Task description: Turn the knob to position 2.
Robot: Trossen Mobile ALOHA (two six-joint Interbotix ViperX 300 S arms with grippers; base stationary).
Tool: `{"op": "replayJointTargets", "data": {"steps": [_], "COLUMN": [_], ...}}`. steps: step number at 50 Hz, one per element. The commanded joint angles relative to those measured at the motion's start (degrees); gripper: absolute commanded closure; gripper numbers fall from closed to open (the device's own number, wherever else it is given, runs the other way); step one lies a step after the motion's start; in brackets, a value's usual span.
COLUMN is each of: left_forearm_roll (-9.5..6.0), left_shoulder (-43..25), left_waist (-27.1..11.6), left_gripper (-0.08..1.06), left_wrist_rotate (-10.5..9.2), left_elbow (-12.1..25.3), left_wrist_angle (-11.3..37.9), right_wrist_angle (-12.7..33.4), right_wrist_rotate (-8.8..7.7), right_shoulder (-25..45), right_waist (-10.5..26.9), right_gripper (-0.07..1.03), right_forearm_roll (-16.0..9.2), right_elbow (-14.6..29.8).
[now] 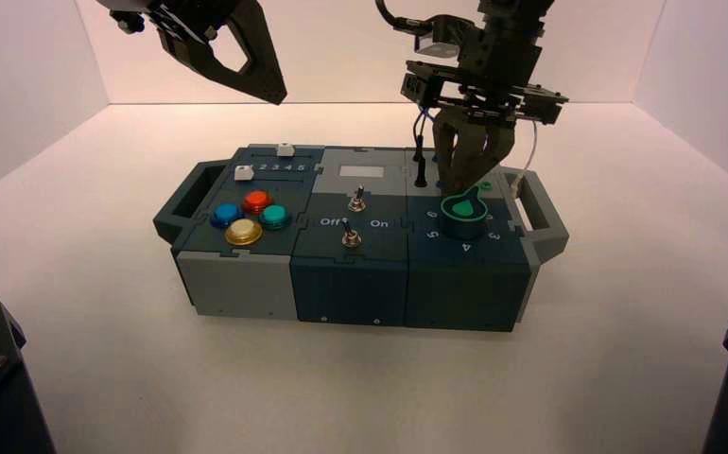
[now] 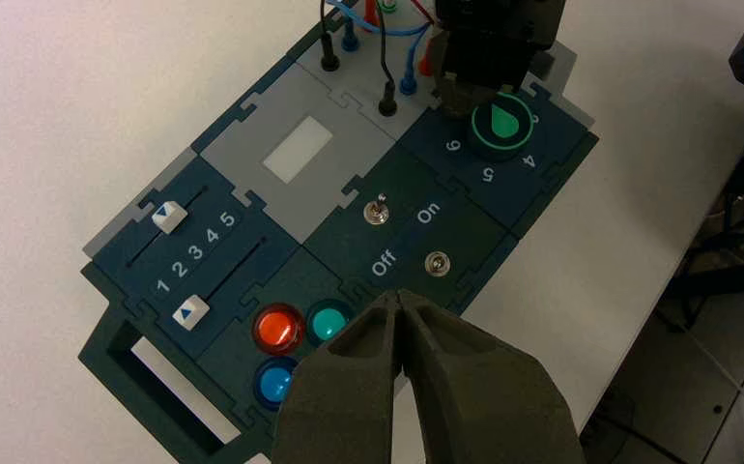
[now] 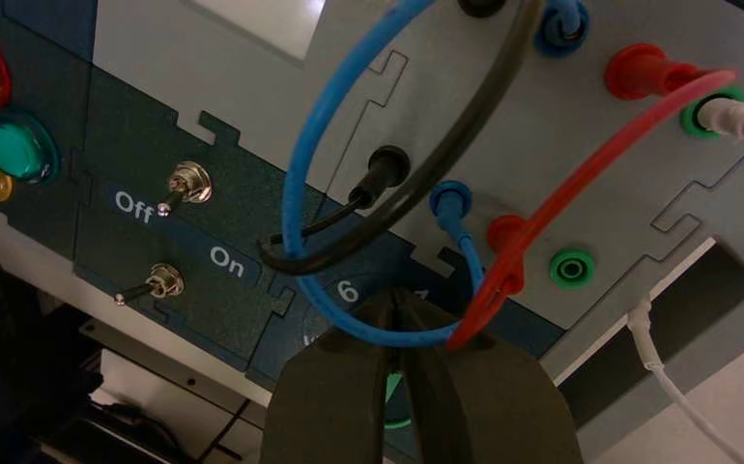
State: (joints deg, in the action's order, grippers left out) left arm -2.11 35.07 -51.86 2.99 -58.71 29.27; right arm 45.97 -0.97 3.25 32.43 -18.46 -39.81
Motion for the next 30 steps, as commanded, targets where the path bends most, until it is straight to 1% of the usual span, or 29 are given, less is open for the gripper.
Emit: {"op": "replayJointTargets", "data": {"steps": [1, 23, 30], "left_forearm_roll": [0.18, 0.18, 0.18], "left_shoulder": [0.4, 0.7, 0.8], "left_waist": [-0.2, -0.2, -0.2], "left_gripper": [1.00, 1.00, 1.00], "left_wrist_rotate": [0.26, 0.26, 0.53], "left_elbow": [1.6, 1.6, 1.6], "left_wrist_angle": [-0.2, -0.1, -0.1], "right_wrist_angle": [0.0, 0.3, 0.6], "right_wrist_rotate": [0.00, 0.00, 0.09], "right_shoulder": [-0.9, -1.0, -1.1], "right_waist": [-0.5, -1.3, -2.0], "right_gripper": [0.99, 0.99, 0.99], "right_forearm_roll": [0.2, 0.6, 1.5], "right_elbow": [1.4, 1.4, 1.4]}}
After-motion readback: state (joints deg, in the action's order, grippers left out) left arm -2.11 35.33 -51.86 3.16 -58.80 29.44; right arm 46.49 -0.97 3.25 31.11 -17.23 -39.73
